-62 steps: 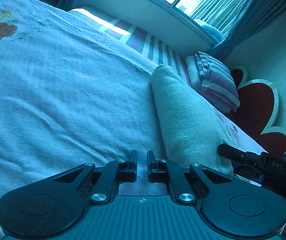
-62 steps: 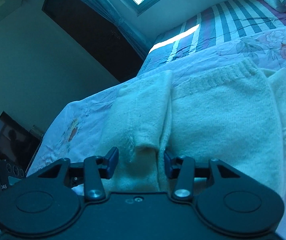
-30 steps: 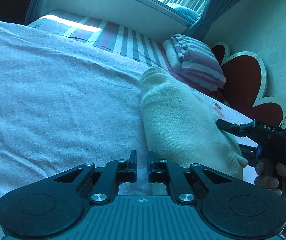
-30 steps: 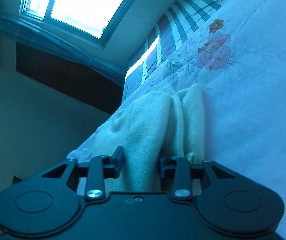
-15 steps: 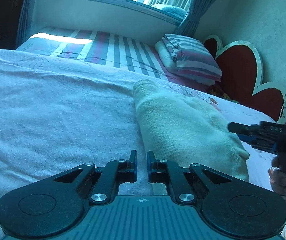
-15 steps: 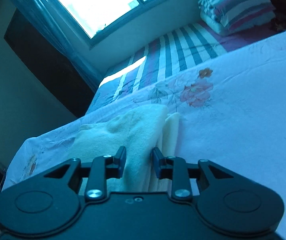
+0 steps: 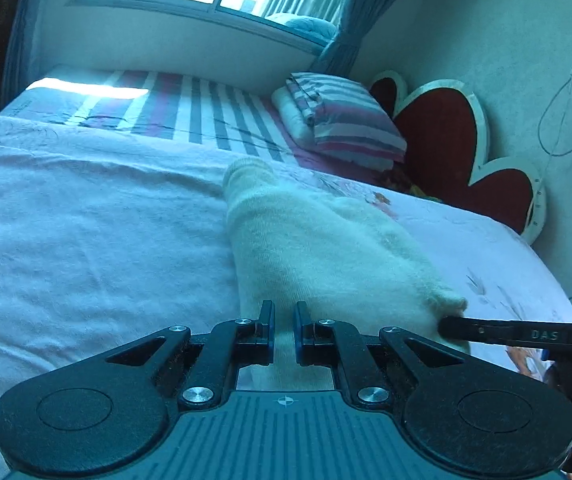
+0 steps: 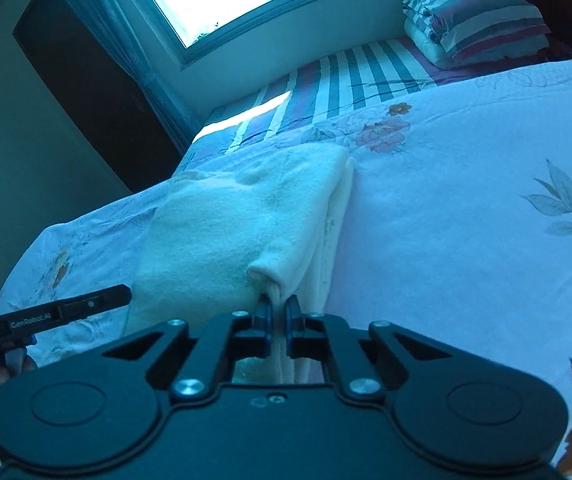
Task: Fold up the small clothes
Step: 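Grasp the folded edge with the right tool and tuck it flat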
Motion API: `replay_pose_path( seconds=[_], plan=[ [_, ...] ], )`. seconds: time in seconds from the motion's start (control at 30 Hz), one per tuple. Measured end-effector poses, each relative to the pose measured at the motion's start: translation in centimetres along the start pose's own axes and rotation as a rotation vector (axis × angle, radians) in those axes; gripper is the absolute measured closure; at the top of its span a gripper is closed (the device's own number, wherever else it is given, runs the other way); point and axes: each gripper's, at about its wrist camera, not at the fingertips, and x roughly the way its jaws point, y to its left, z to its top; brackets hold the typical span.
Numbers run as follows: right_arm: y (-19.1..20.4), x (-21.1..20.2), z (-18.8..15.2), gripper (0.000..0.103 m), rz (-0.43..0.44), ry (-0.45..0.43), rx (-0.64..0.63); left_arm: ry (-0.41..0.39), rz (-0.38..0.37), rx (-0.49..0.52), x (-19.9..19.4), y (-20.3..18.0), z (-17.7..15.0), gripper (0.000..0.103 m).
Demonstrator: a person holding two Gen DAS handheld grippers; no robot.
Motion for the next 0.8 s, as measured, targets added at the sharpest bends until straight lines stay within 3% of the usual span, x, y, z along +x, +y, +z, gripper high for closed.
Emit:
replay_pose_path(
  seconds=[0.07, 0.1, 0.17, 0.27, 0.37, 0.47, 0.57, 0.6, 0.8],
  plan=[
    [-0.4, 1.4, -0.7, 0.094, -0.024, 0.047, -0.001, 0.055, 0.069, 0.057, 1.1, -0.7, -1.2, 0.096],
    [-0.5, 1.5, -0.8, 0.094, -0.024, 0.035, -0.009, 0.047, 0.089, 0.061, 1.0, -0.8, -1.7, 0.096],
    [-0.2, 0.3, -0.7, 0.079, -0.038, -0.001, -0.003, 0.019, 0.069, 0.022, -0.1, -0.5, -1.8, 0.096],
    [0.7, -1.8, -0.1, 0.079, -0.059, -0.114, -0.067, -0.051, 0.062, 0.026, -0.9, -0.6, -0.9, 0.096],
    [1.9, -0.5, 1.3, 0.079, -0.054, -0.122, -0.126, -0.054, 0.059, 0.015, 0.7, -0.9, 1.2, 0.096],
    [2.5, 2.0, 2.2, 0.074, -0.091, -0.108, -0.191, -0.014, 0.108, 0.033, 3.1, -1.0, 2.5, 0.096],
    [2.0, 4.0, 2.4, 0.059, -0.149, -0.074, -0.201, -0.002, 0.176, 0.093, 3.9, -1.9, 3.0, 0.073],
    [1.8, 4.1, 2.4, 0.059, -0.147, -0.066, -0.193, -0.001, 0.211, 0.104, 3.8, -2.2, 3.3, 0.057],
    [2.3, 0.7, 1.8, 0.061, -0.11, -0.103, -0.184, -0.02, 0.208, 0.132, 0.8, -2.3, 2.7, 0.054]
  ],
)
